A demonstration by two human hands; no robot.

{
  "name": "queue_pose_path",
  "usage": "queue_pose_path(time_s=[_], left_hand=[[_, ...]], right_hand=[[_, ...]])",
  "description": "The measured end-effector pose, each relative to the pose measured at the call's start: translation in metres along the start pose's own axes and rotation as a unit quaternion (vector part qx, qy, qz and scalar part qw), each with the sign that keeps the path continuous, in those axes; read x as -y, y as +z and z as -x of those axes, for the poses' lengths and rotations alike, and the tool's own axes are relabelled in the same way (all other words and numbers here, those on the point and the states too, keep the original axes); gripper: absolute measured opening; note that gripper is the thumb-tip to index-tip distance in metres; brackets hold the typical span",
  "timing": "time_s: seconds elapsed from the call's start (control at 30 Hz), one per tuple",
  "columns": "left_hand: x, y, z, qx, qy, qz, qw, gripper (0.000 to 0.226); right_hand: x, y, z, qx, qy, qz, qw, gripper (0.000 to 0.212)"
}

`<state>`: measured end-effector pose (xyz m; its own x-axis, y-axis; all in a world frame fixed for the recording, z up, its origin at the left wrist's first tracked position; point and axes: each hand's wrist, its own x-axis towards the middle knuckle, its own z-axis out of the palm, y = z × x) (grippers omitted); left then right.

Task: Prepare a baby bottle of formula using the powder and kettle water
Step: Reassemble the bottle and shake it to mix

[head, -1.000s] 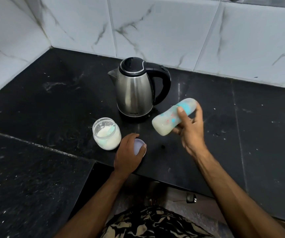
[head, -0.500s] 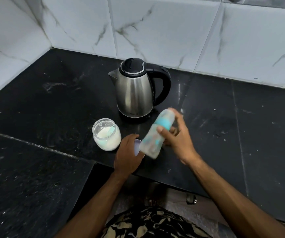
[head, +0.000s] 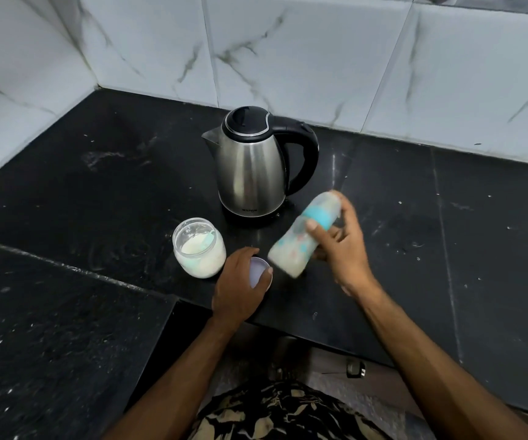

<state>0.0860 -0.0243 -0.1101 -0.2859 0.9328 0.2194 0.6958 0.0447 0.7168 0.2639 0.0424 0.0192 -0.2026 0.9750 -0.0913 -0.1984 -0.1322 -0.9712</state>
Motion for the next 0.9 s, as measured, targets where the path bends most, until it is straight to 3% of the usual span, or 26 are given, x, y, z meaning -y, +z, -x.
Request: queue_pose_path(time_s=[0.07,0.1,0.2,0.27,0.37,0.43,0.6,0.77,0.83,0.9], left_hand=[[-0.005,-0.001,0.0,-0.009,-0.003,0.004,1.0,0.057],[-0.004,-0.001,0.0,-0.008,-0.001,0.0,1.0,0.056],[0.006,0.002,-0.005,0.027,0.005,-0.005,1.0,0.051],[0.009,0.003,-0.006,0.034,-0.003,0.0,0.999,0.05],[-0.002,0.002,0.0,-0.011,-0.003,0.004,1.0,0.056],[-0.004,0.001,0.001,-0.014,0.002,0.007,1.0,0.056],[0.01,0.003,-0.009,0.056,0.011,-0.012,0.998,0.036],[-0.004,0.0,0.001,-0.011,0.004,0.003,1.0,0.054],[-0.002,0.001,-0.001,-0.004,0.001,0.001,1.0,0.051],[0.006,0.001,-0.007,0.032,-0.006,-0.008,0.999,0.045]], right_hand=[[0.005,-0.003,-0.012,-0.076,-0.015,-0.058,0.995,0.063],[0.005,-0.002,-0.012,-0.071,-0.018,-0.061,0.995,0.062],[0.002,0.008,0.004,0.071,0.008,0.021,0.997,0.068],[0.001,0.009,0.006,0.105,0.009,0.052,0.993,0.068],[0.007,0.001,-0.012,-0.047,-0.015,-0.035,0.998,0.061],[0.009,-0.001,-0.016,-0.079,-0.023,-0.066,0.994,0.059],[-0.001,0.014,0.015,0.128,0.011,0.065,0.99,0.067],[0.008,-0.001,-0.012,-0.069,-0.018,-0.053,0.996,0.06],[0.005,0.002,-0.006,-0.03,-0.015,-0.04,0.999,0.062],[0.001,0.009,0.007,0.067,0.009,0.027,0.997,0.067]])
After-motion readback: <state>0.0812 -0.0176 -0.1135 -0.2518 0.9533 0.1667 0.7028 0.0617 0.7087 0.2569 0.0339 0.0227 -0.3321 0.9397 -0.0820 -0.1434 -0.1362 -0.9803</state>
